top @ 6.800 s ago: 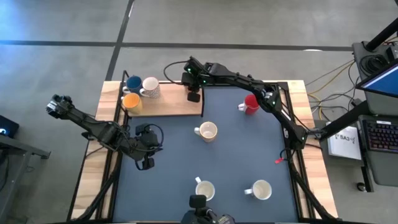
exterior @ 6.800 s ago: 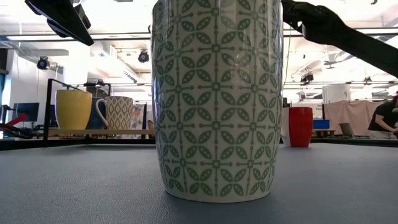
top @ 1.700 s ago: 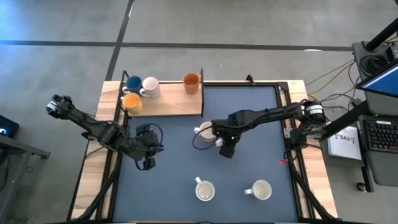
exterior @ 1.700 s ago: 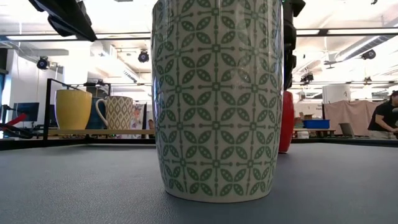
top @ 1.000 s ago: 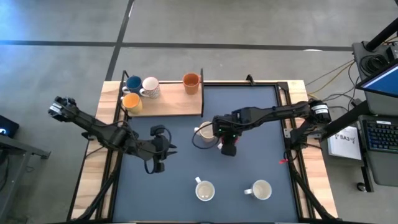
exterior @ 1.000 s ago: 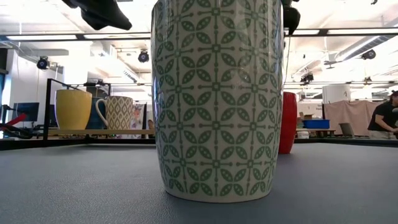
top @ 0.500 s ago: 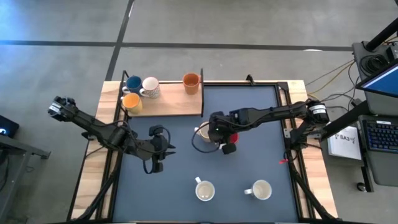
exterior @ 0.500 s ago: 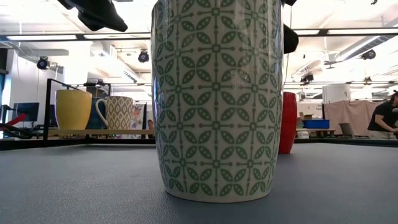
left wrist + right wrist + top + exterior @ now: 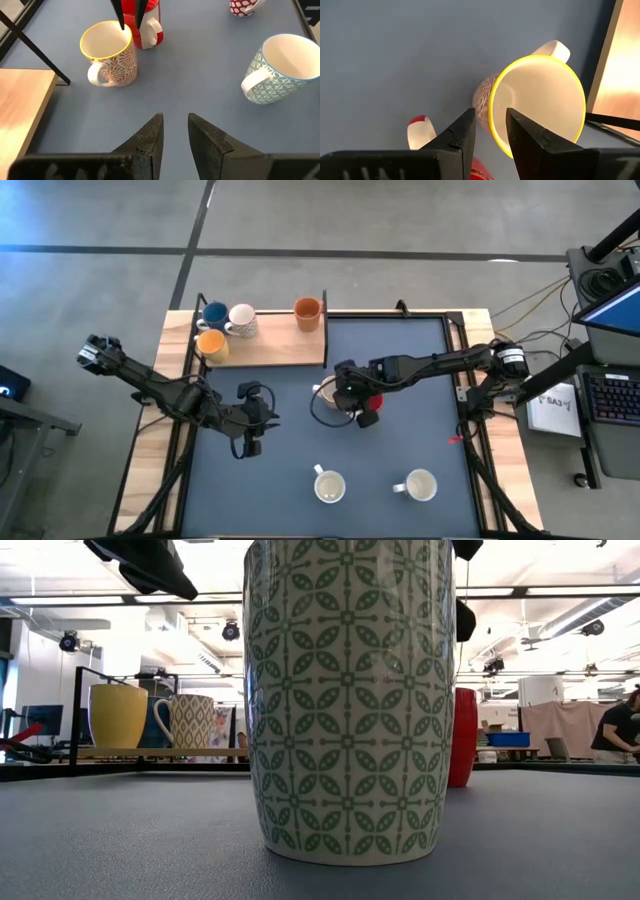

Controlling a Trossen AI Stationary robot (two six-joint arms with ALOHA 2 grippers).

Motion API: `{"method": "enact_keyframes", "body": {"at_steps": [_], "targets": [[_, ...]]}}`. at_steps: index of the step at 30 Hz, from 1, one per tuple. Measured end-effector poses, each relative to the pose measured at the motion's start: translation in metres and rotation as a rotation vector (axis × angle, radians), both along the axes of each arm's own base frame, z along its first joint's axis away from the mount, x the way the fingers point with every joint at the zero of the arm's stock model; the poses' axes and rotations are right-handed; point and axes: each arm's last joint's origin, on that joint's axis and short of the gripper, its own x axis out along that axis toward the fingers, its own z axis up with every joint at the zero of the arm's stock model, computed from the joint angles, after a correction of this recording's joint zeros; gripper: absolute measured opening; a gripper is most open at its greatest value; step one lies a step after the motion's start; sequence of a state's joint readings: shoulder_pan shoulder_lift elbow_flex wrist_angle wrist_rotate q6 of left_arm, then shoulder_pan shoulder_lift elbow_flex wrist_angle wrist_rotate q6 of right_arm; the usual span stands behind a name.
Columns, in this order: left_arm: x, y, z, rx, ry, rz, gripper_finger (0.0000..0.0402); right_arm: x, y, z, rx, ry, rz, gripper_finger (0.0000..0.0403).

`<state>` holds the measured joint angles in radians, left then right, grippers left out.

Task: Place coffee mugs
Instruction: Move the brown patterned mug to the top left

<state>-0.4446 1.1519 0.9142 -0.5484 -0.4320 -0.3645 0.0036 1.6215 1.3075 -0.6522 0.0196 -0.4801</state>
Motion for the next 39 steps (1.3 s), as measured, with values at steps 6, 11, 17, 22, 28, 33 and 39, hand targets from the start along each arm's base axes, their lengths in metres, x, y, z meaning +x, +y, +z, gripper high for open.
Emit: {"method": "enact_keyframes", "body": {"at_steps": [6,11,17,22,28,33,39], "targets": [[0.000,0.000,0.000,-0.003,0.001,-0.002,0.0073,0.006,-0.002,-0.016,-0.004,0.045,0.002,0.0082],[-0.002,0.001,0.000,-0.014,0.008,0.009,0.0073,0.015,-0.002,-0.027,-0.026,0.072,0.014,0.0069],[-0.006,0.002,-0.001,-0.042,0.041,0.020,0.0073,0.021,-0.001,-0.025,-0.005,0.071,0.005,0.0026],[-0.012,0.004,0.000,-0.062,0.068,0.027,0.0073,0.027,-0.001,-0.016,0.038,0.026,-0.070,0.0017],[-0.026,0.010,0.005,-0.093,0.091,0.057,0.0073,0.034,0.001,-0.004,0.176,-0.035,-0.131,0.0015],[-0.038,0.016,0.014,-0.134,0.056,0.079,0.0073,0.037,0.000,0.004,0.202,-0.061,-0.174,0.0015],[-0.047,0.021,0.022,-0.151,0.016,0.077,0.0073,0.047,-0.001,0.019,0.256,-0.171,-0.234,0.0014]]}}
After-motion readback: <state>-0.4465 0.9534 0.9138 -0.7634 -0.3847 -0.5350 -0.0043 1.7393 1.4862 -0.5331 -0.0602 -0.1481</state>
